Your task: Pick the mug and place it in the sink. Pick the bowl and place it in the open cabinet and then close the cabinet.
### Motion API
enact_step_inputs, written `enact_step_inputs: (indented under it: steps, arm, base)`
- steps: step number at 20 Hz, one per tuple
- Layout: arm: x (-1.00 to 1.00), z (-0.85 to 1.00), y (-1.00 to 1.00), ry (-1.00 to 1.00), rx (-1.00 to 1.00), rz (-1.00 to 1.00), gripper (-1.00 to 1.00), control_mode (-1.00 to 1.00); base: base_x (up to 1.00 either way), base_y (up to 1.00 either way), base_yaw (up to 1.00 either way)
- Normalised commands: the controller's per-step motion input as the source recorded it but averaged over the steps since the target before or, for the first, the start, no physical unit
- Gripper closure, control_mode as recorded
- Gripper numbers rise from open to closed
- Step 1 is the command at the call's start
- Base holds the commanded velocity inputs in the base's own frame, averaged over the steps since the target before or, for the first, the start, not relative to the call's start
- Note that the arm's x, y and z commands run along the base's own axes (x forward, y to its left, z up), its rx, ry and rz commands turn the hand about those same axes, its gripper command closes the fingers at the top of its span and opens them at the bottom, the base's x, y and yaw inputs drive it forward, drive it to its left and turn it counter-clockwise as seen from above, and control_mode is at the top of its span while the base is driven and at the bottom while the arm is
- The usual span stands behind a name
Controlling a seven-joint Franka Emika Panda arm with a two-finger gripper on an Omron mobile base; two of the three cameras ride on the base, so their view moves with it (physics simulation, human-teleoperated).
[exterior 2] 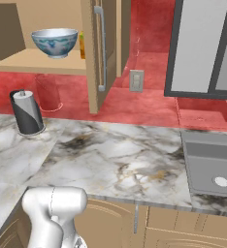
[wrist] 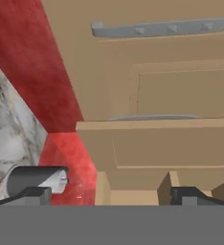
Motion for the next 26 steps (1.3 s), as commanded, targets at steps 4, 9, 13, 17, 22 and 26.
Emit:
enact_step_inputs:
  steps: [4, 9, 13, 17, 22, 26]
  arm:
    - [-0.05, 0.00, 0.34, 0.00, 0.00, 0.00, -1.00, -1.00]
    - [-0.06, 0.00, 0.29, -0.01, 0.00, 0.00, -1.00, -1.00]
    - [0.00, 0.00, 0.40, 0.00, 0.00, 0.00, -1.00, -1.00]
    - [0.00, 0.00, 0.37, 0.00, 0.00, 0.00, -1.00, -1.00]
    - [0.00, 0.00, 0.34, 0.00, 0.00, 0.00, -1.00, -1.00]
    - [-0.01, 0.00, 0.17, -0.01, 0.00, 0.00, -1.00, -1.00]
  base:
    - [0.00, 0.00, 0.00]
    - [0.00, 0.00, 0.00]
    - [0.00, 0.00, 0.00]
    - [0.00, 0.00, 0.00]
    - [0.00, 0.00, 0.00]
    - [0.00, 0.00, 0.00]
